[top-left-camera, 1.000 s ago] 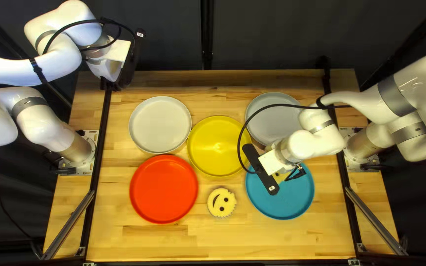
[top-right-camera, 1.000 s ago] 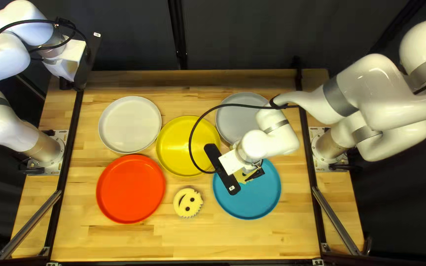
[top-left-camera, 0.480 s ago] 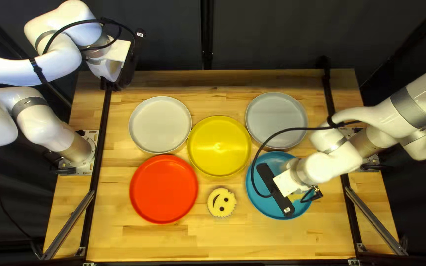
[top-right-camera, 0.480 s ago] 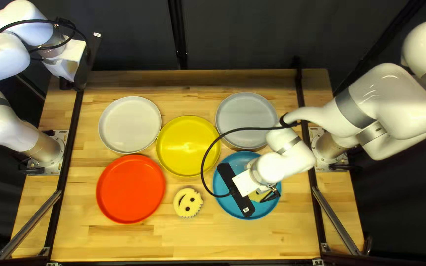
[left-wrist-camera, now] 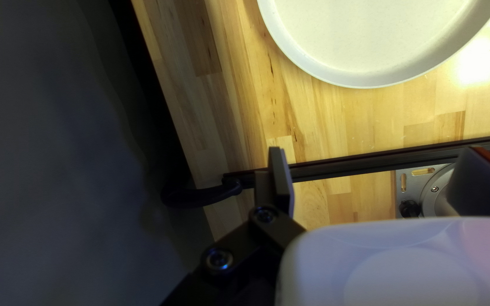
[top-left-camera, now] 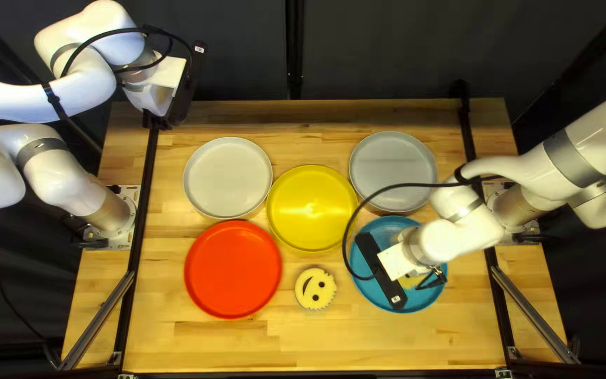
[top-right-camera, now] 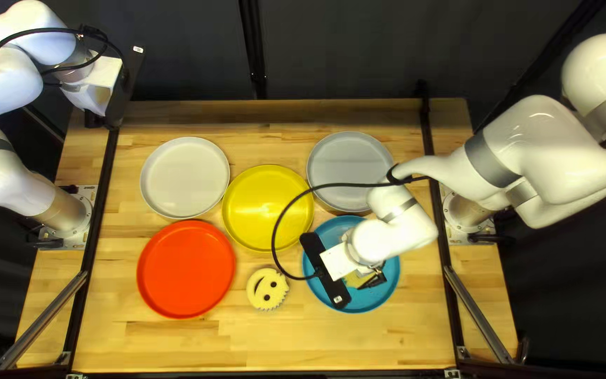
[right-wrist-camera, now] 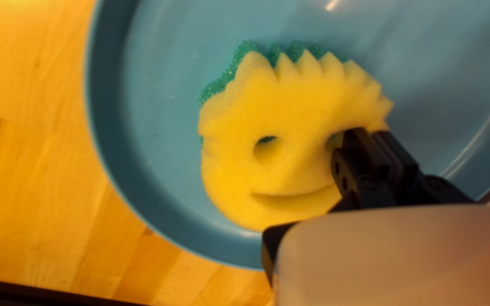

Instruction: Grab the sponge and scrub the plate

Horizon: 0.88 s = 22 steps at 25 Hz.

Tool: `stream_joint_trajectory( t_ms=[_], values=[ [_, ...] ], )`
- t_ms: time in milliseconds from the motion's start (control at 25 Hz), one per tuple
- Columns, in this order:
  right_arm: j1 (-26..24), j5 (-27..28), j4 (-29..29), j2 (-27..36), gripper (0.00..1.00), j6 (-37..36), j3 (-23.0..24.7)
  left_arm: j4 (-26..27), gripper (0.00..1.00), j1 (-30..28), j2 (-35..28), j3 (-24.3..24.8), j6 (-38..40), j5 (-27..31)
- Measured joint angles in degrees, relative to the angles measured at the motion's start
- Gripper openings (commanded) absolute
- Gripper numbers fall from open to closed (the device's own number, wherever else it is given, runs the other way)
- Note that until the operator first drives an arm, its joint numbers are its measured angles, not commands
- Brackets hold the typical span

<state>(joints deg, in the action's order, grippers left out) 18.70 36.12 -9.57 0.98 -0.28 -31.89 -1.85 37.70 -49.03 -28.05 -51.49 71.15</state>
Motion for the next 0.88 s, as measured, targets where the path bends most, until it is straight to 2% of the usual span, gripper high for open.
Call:
stream_joint_trajectory(
  t_ms=[160, 280, 720, 880],
  values=[
    [-3.3, -0.1, 0.4, -1.3, 0.00, -3.1, -1.6, 0.0, 1.00, 0.0, 0.0, 0.0, 0.0, 0.0],
    [-3.9, -0.1, 0.6, -2.2, 0.00, -3.8, -2.7, 0.0, 1.00, 0.0, 0.0, 0.0, 0.0, 0.0],
    [4.7, 2.7, -1.0, -4.8, 0.00, 3.2, -6.8, 0.0, 1.00, 0.0, 0.0, 0.0, 0.0, 0.0],
    [6.0, 2.8, -1.8, -5.7, 0.00, 4.4, -7.5, 0.0, 1.00, 0.0, 0.0, 0.0, 0.0, 0.0]
  ],
)
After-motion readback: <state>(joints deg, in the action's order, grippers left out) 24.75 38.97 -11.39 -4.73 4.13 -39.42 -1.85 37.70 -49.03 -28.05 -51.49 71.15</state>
